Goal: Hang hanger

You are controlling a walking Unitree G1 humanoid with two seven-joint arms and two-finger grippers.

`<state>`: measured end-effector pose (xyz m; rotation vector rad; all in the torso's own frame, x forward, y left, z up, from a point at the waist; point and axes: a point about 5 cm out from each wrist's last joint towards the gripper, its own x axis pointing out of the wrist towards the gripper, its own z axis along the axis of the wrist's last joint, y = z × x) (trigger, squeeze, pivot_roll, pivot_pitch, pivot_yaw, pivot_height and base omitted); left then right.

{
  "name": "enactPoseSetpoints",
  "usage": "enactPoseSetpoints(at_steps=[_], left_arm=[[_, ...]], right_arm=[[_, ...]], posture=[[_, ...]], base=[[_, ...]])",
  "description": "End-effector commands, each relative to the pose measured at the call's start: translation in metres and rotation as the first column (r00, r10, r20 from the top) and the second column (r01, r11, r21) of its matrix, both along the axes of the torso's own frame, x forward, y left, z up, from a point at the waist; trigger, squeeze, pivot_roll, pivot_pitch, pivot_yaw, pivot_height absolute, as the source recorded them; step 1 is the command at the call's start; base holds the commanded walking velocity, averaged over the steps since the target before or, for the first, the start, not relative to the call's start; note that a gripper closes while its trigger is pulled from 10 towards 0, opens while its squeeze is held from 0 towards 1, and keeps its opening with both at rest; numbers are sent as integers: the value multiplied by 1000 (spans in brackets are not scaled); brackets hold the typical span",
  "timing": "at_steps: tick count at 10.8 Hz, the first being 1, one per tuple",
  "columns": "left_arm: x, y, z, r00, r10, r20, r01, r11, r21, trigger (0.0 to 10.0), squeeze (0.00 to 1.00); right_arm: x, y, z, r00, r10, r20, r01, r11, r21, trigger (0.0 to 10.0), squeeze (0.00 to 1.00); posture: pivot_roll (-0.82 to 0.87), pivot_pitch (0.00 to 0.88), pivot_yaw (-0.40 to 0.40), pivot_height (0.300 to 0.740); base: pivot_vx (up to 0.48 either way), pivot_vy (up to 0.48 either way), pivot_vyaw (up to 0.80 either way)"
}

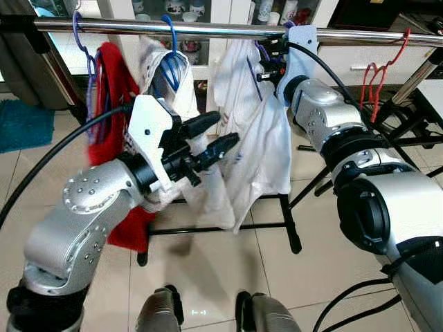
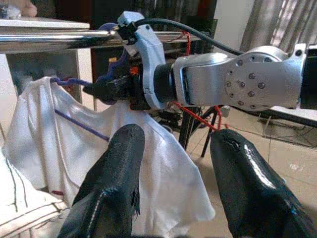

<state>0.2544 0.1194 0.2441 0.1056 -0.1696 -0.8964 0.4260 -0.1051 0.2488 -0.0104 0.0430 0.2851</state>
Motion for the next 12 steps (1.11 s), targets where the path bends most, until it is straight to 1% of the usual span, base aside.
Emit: enactPoseSetpoints(at_steps=[1, 2, 3, 4, 5, 6, 7, 8, 9, 10, 11, 12], left_arm=[[1, -2, -1, 1000, -15, 0, 15, 1000, 11, 10000, 0], [2, -2, -2, 1000, -10, -3, 10, 1000, 14, 10000, 0], [5, 0, -3, 1000, 8, -7, -8, 1000, 14, 10000, 0], [7, 2, -5, 1000, 23, -13, -22, 1000, 20, 10000, 0], [9, 3, -9, 999, 23, -22, -23, 999, 31, 10000, 0], [11, 3, -13, 999, 27, -34, -26, 999, 48, 10000, 0], [13, 7, -22, 997, 51, -59, -46, 995, 86, 10000, 0], [16, 10, -28, 995, 72, -71, -63, 991, 120, 10000, 0], [23, 21, -35, 982, 173, -74, -161, 976, 148, 10000, 0], [26, 25, -40, 970, 228, -82, -213, 965, 154, 10000, 0], [25, 34, -49, 937, 336, -90, -324, 937, 128, 10000, 0], [19, 39, -58, 921, 370, -123, -358, 927, 112, 10000, 0]], right_arm=[[-2, -6, -14, 999, -6, -38, 7, 1000, 30, 10000, 1000], [-1, -8, -12, 1000, -10, -21, 10, 999, 37, 10000, 1000], [-1, -9, -3, 1000, 15, 15, -16, 1000, 16, 10000, 1000], [0, -10, 6, 999, 43, 34, -44, 999, 17, 10000, 1000], [0, -16, 14, 997, 46, 61, -48, 999, 18, 10000, 1000], [-2, -20, 16, 997, 53, 59, -54, 998, 20, 10000, 1000], [-5, -24, 13, 997, 64, 34, -64, 998, -1, 10000, 1000], [-8, -26, 13, 997, 66, 29, -66, 998, 3, 10000, 1000], [-26, -31, 15, 994, 93, 51, -95, 995, 36, 10000, 0], [-41, -32, 15, 989, 133, 61, -137, 988, 68, 10000, 0], [-82, -34, 6, 976, 199, 87, -209, 969, 135, 10000, 0], [-100, -35, -3, 972, 207, 113, -224, 959, 172, 10000, 0]], posture=[[-3, 185, -59, 740], [-6, 180, -55, 740], [-10, 174, -50, 740], [-24, 157, -34, 740], [-33, 142, -17, 740], [-40, 132, -5, 740], [-57, 112, 12, 740], [-62, 103, 20, 740], [-71, 81, 30, 740], [-74, 71, 32, 740], [-83, 50, 45, 740], [-92, 30, 49, 740]], base=[[0, 0, 0], [0, 0, 0], [0, 0, 0], [0, 0, 0], [0, 0, 0], [0, 0, 0], [0, 0, 0], [0, 0, 0], [0, 0, 0], [0, 0, 0], [0, 0, 0], [0, 0, 0]])
